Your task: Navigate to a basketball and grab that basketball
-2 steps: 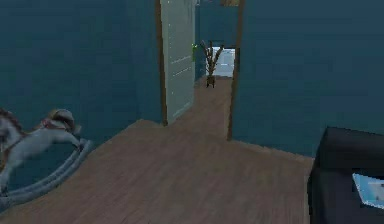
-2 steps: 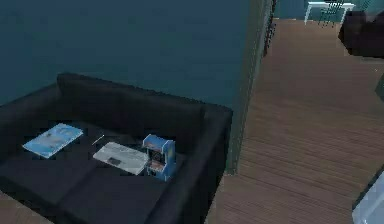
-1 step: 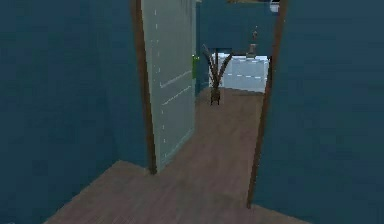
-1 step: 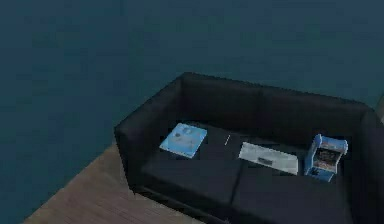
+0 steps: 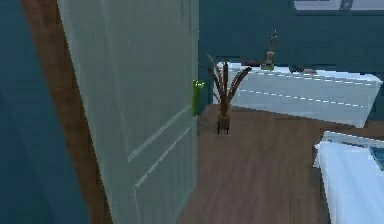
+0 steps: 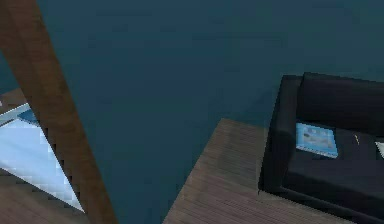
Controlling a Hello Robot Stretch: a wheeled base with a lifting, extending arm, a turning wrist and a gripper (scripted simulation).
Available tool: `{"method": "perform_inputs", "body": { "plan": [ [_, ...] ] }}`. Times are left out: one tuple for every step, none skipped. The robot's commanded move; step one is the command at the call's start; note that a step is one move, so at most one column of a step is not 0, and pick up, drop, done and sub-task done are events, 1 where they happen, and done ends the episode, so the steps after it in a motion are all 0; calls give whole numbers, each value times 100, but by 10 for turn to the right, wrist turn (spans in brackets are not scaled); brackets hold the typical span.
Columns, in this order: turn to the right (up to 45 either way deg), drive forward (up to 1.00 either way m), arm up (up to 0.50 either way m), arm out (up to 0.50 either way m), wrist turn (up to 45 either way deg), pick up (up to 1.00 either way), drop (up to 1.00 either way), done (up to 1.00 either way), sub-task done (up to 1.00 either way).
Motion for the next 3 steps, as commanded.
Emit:
{"method": "perform_inputs", "body": {
  "plan": [
    [60, 0, 0, 0, 0, 0, 0, 0, 0],
    [0, 40, 0, 0, 0, 0, 0, 0, 0],
    [180, 0, 0, 0, 0, 0, 0, 0, 0]
  ]
}}
